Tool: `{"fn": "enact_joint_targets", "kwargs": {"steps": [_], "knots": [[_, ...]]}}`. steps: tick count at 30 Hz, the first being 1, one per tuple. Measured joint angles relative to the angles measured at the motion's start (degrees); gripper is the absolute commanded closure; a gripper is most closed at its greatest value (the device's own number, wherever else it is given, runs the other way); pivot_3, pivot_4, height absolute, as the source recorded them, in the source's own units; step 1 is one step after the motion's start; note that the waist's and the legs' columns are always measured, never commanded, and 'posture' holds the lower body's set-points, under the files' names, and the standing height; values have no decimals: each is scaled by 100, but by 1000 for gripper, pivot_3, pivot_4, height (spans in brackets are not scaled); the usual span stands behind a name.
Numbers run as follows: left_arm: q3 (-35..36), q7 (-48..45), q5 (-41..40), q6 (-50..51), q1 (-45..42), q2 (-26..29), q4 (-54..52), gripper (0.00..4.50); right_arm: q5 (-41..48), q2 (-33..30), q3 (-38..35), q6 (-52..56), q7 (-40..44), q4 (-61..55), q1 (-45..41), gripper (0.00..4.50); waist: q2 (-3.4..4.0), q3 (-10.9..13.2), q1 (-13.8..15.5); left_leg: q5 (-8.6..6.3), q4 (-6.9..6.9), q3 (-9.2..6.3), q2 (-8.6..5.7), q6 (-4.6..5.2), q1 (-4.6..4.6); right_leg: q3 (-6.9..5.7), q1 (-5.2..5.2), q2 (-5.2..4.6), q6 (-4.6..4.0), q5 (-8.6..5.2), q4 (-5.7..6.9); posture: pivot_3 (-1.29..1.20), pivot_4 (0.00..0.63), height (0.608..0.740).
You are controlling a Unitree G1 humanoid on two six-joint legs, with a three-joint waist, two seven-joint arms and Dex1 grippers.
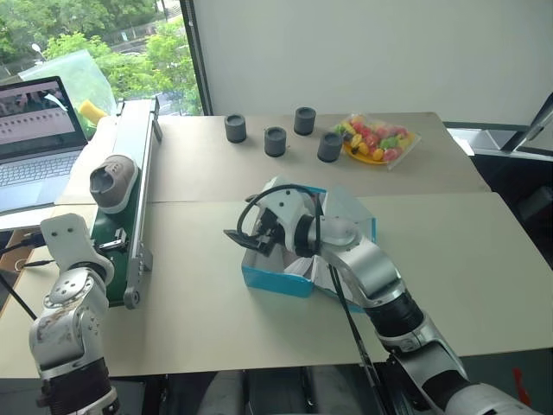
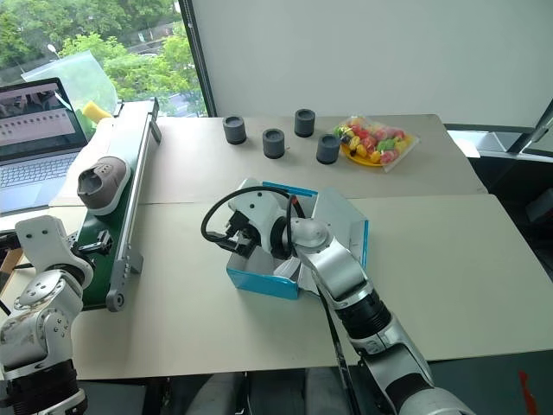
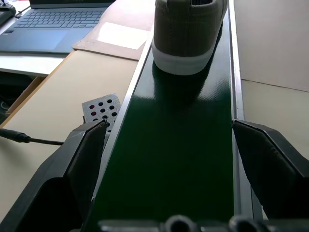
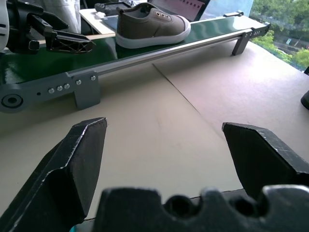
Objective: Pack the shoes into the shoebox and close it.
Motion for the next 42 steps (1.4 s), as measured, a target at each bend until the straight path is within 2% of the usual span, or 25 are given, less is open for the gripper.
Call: {"fn": "enact_joint_targets", "kwargs": {"steps": [16,21,24,33,37,42], "knots": [[59,66,-4,-119,29,-70,504,69,2,9,-115,212,-3,-149,0,0,0,0,6,0,0,-1,0,0,1,0,1,-1,0,0,0,0,150,740],[5,57,-5,-252,26,-143,500,1471,3,9,-170,304,-3,-201,-1,0,0,0,9,0,0,-1,0,0,2,0,1,-1,0,0,1,0,150,740],[-9,61,-4,-261,26,-148,479,1697,3,12,-181,318,-3,-202,-1,0,0,0,17,0,0,-2,-1,0,2,-1,2,-2,0,0,1,0,150,740],[-12,152,0,-317,-34,-188,470,1731,2,71,-220,319,-12,-201,-13,0,0,0,24,0,0,-2,-1,0,0,-1,1,-1,0,0,0,0,150,740],[-264,418,508,-1111,-127,-171,245,1731,13,185,-327,339,-83,-153,-54,0,-6,-1,26,0,0,-4,0,-1,-12,-2,-7,-1,-1,1,-7,0,150,740],[-882,435,1072,-1887,-212,1,-574,1731,432,581,-886,883,-338,98,-234,0,-6,-1,29,-1,-5,-4,2,-1,-17,1,-10,-7,-1,1,-11,0,150,740]]}}
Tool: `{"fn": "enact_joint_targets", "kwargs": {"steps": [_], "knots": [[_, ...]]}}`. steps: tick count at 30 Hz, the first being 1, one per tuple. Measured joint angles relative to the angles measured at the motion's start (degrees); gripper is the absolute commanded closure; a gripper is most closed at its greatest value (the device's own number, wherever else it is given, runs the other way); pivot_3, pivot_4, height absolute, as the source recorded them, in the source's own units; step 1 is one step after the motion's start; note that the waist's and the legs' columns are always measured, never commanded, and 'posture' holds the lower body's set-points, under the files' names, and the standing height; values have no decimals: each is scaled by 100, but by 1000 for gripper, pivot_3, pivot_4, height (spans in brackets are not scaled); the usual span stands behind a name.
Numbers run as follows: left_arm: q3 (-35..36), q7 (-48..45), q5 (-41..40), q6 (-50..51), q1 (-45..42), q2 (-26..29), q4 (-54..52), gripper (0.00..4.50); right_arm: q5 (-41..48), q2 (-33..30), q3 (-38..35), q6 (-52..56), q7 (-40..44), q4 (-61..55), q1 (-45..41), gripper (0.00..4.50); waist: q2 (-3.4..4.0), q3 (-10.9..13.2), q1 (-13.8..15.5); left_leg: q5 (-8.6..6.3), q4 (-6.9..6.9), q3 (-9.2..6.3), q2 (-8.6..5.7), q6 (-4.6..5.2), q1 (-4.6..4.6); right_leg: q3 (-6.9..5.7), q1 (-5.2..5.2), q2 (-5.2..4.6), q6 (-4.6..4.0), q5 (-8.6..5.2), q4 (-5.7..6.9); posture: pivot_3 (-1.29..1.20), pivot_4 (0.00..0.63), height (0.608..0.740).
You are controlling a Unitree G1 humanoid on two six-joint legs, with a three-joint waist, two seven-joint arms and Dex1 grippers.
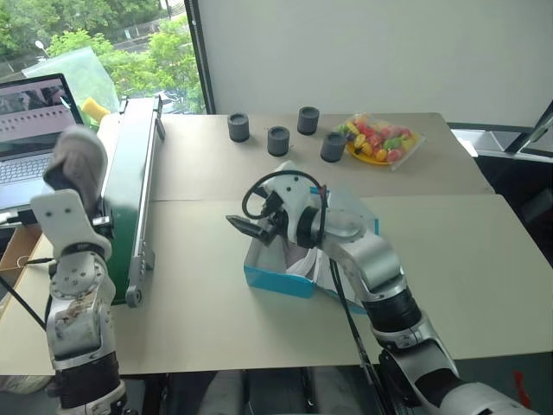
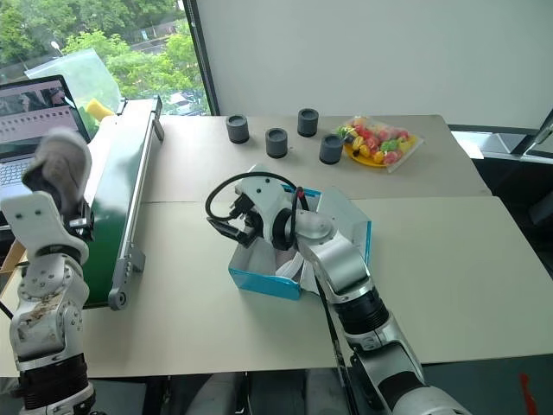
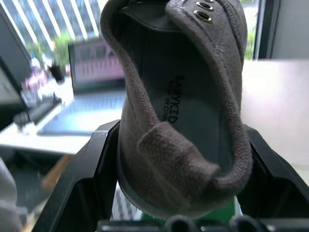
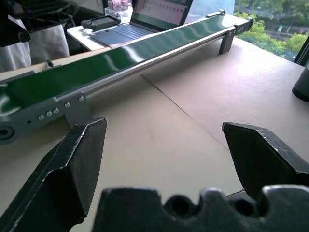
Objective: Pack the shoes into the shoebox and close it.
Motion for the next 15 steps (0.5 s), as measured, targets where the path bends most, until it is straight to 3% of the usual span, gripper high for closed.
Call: {"fn": "enact_joint_targets", "kwargs": {"steps": [4,8,15], "knots": [[-991,-626,-451,254,83,-399,-587,1731,1229,826,-1436,1479,-403,453,-527,0,0,0,3,0,1,-6,6,1,-9,-3,0,0,0,0,0,0,150,740],[-1711,-1231,-2223,1389,323,-1211,-1401,1731,3128,919,-3304,3111,-880,1274,-1076,0,1,1,21,-4,2,-8,5,8,-27,-5,-6,-4,7,4,-6,0,150,740],[-1522,-1224,-2999,2044,194,-1028,-1771,1731,3796,919,-3807,3536,-1560,1724,-1164,0,16,1,-141,-3,0,34,2,10,-8,2,-4,17,-5,-4,9,0,150,740]]}}
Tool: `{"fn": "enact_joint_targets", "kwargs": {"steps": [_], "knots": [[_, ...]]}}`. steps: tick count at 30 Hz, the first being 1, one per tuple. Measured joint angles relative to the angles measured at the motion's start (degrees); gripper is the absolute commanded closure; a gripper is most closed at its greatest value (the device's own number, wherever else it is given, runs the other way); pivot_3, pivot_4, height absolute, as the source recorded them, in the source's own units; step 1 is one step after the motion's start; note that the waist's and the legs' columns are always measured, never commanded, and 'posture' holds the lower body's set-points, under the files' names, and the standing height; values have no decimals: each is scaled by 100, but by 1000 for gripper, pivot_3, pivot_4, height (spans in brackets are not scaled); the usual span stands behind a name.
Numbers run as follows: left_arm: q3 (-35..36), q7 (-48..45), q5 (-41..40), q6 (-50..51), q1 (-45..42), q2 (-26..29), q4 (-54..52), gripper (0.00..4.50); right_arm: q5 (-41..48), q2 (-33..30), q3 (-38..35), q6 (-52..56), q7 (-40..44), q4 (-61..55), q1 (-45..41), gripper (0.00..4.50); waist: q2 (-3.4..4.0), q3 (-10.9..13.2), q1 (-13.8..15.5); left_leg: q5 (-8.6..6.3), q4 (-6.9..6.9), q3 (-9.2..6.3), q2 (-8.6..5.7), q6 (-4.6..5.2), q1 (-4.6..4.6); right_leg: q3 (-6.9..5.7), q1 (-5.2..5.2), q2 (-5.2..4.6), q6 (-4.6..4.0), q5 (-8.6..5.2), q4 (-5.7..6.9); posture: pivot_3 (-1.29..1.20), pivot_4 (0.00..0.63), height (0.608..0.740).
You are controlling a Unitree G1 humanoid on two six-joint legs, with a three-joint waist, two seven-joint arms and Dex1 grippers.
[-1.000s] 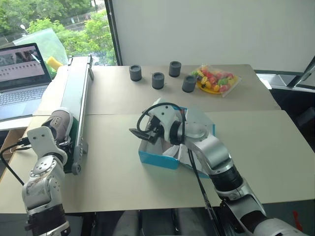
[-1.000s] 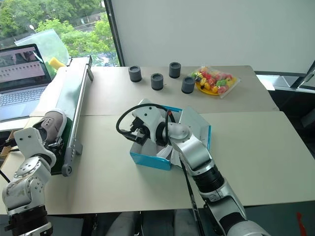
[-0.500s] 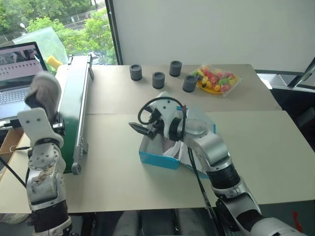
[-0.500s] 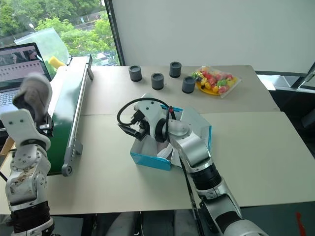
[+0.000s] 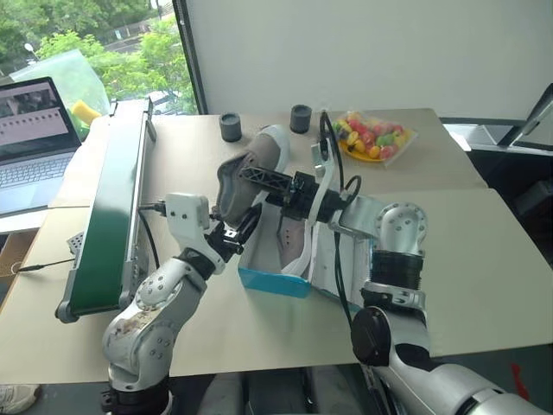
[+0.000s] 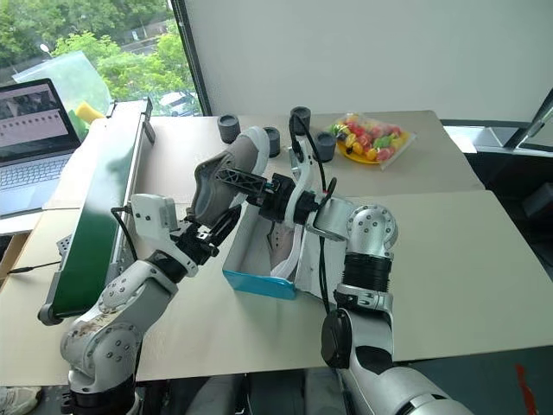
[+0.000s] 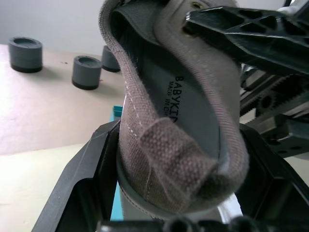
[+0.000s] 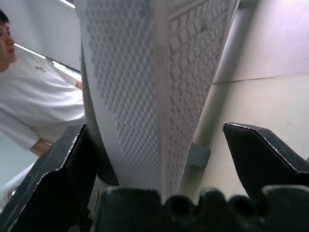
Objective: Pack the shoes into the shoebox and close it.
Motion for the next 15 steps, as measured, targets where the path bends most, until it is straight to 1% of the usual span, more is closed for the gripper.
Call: {"fn": "enact_joint_targets", "kwargs": {"steps": [5,7,8,10,11,12,13,15], "knots": [[26,23,-102,114,-148,152,2,1731,316,6,-15,-61,-461,-2,-22,0,0,0,38,0,8,2,-5,0,-2,-7,11,-3,5,-1,-10,0,150,740],[20,59,-102,125,-166,162,5,1743,456,6,2,-122,-645,-3,-22,517,0,0,64,0,8,2,-5,0,-5,-8,8,-3,5,-2,-11,0,150,740],[7,66,-101,136,-181,180,12,1743,504,7,13,-144,-724,-13,-22,690,0,0,66,0,7,2,-5,0,-5,-8,8,-3,5,-2,-11,0,150,740],[-19,76,-90,165,-186,249,26,1743,599,8,41,-198,-859,-30,-21,1384,0,0,67,0,7,2,-4,0,-5,-7,8,-2,5,-2,-10,0,150,740],[-33,77,-73,167,-186,291,30,1743,661,8,75,-231,-968,-38,-21,1624,0,0,68,0,7,2,-4,0,-5,-7,8,-2,5,-2,-10,0,150,740],[-37,76,-70,167,-189,319,30,1743,709,9,116,-255,-1075,-53,-20,2055,0,0,72,0,7,2,-5,0,-4,-7,8,-3,5,-2,-10,0,150,740],[-43,76,-68,167,-190,339,30,1743,729,9,147,-271,-1154,-72,-20,2320,0,0,78,0,7,2,-4,0,-4,-7,9,-3,5,-2,-10,0,150,740],[-56,76,-52,167,-190,369,30,1743,790,9,195,-298,-1279,-105,-18,3013,0,0,88,0,7,2,-5,0,-4,-8,9,-3,5,-2,-11,0,150,740]]}}
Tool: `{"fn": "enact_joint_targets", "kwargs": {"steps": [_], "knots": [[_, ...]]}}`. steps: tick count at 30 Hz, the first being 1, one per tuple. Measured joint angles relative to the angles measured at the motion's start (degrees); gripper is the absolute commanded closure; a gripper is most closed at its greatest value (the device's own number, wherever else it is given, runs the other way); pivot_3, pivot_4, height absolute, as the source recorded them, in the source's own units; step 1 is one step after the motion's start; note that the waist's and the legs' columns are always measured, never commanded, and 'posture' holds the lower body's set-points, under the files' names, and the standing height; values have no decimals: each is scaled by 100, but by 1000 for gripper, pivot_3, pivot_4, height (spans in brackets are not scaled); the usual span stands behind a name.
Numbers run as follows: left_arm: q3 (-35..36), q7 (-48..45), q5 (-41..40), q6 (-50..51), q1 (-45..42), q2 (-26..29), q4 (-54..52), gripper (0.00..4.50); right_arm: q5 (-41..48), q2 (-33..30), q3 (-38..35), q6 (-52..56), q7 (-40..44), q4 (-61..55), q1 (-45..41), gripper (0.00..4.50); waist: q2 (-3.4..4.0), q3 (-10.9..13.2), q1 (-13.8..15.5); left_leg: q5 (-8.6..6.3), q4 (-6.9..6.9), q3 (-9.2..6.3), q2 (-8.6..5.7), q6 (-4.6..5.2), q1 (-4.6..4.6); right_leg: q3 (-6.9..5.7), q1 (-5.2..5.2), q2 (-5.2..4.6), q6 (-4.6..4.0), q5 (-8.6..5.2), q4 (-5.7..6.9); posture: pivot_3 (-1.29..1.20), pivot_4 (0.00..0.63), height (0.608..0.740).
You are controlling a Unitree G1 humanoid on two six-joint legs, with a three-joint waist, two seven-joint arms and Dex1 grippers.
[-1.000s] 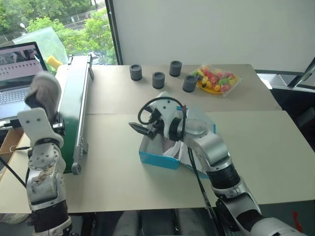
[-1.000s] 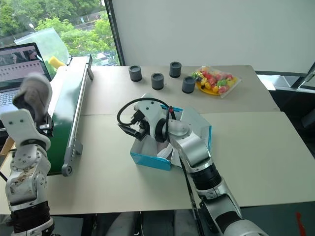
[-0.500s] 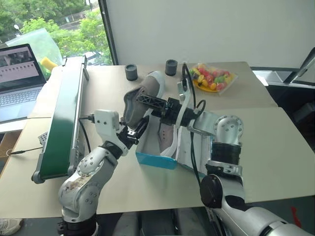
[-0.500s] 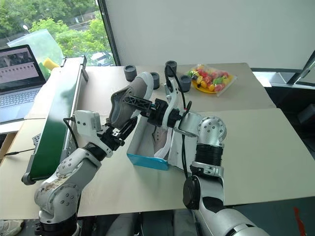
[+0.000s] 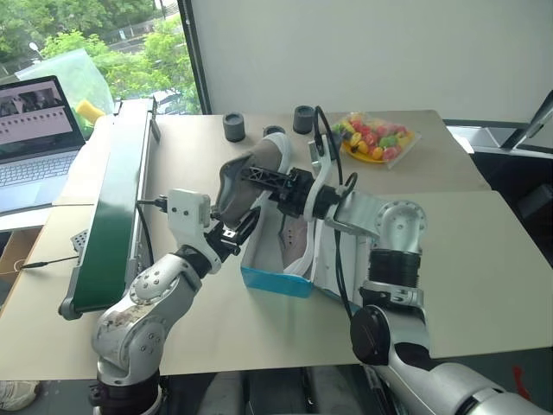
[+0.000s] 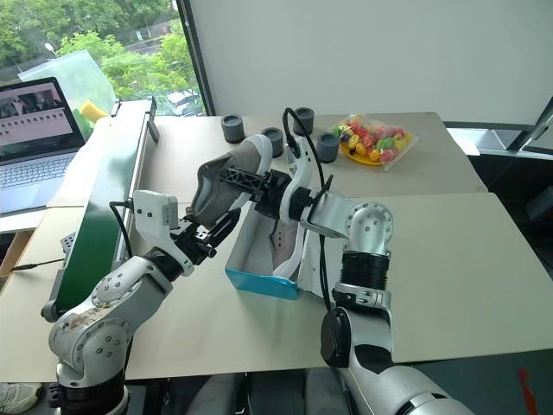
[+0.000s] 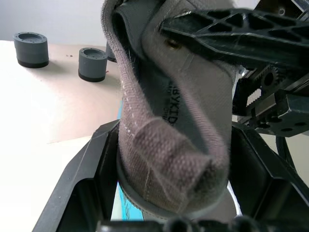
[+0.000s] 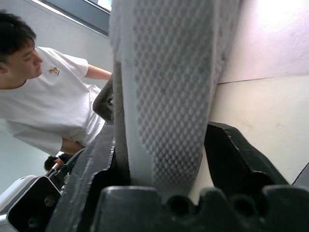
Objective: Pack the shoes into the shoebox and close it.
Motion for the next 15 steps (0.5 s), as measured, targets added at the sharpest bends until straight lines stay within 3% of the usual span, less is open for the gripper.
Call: {"fn": "enact_joint_targets", "kwargs": {"steps": [3,10,14,15], "knots": [[-22,10,58,0,-11,45,0,1743,161,0,70,-59,-167,-39,2,3893,0,0,1,0,0,0,0,0,-1,0,0,1,0,0,-2,0,150,740],[-31,-29,91,-112,-105,98,-59,1743,731,2,40,-190,-452,-59,6,3893,0,0,1,0,0,0,0,0,-1,0,1,0,0,0,-3,0,150,740],[-35,-111,96,-215,-113,110,-38,130,1419,9,-78,-404,-886,80,5,3917,0,0,2,0,0,1,1,0,-1,0,1,1,0,0,-3,0,150,740],[-109,-191,80,-209,-58,138,-36,61,1679,8,-165,-586,-1007,100,3,3917,1,0,7,0,0,1,1,0,-3,-1,2,1,0,0,-5,0,150,740]]}}
